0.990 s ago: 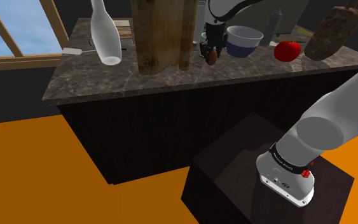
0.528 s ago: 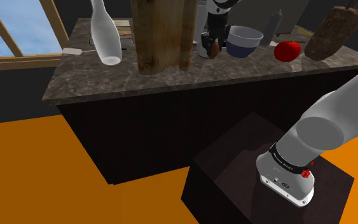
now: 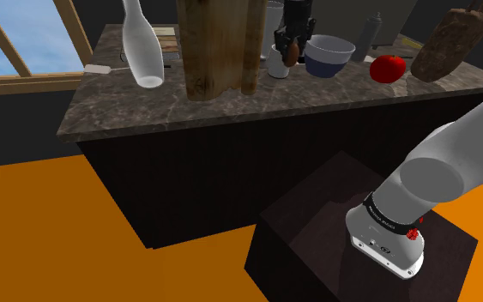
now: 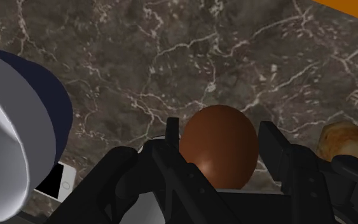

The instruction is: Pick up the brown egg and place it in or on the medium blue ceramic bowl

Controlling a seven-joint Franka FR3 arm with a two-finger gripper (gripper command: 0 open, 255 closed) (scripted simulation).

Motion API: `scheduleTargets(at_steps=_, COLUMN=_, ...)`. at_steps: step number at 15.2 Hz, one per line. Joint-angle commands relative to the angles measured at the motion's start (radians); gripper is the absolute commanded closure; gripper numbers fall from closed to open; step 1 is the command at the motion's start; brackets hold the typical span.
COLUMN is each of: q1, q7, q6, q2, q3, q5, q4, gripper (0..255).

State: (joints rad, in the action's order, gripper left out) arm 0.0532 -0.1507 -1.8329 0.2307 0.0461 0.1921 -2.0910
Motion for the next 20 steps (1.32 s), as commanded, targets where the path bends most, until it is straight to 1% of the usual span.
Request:
scheduleTargets(at_steps=1, q1=-0.001, q7=0.003, q6=0.029, q2=0.001, q3=0.002, q5=-0.002, q4=0.027, gripper=255)
scheduleTargets(at_steps=18, q1=-0.002, q7=0.041, q6=0.254, q2=-0.016, q3=0.006, q5=-0.008, q4=0.273, gripper=255)
scheduleTargets(at_steps=19, q1=-0.002, q7=0.042, q6=0.262, q2=-0.018, q3=0.007, q5=-0.008, q4=0.282, gripper=255)
scheduleTargets(at_steps=20, q1=0.008, q7=0.066, q6=0.257, q2=-0.020, q3=-0.008, q5=-0.004, q4=0.284, gripper=255)
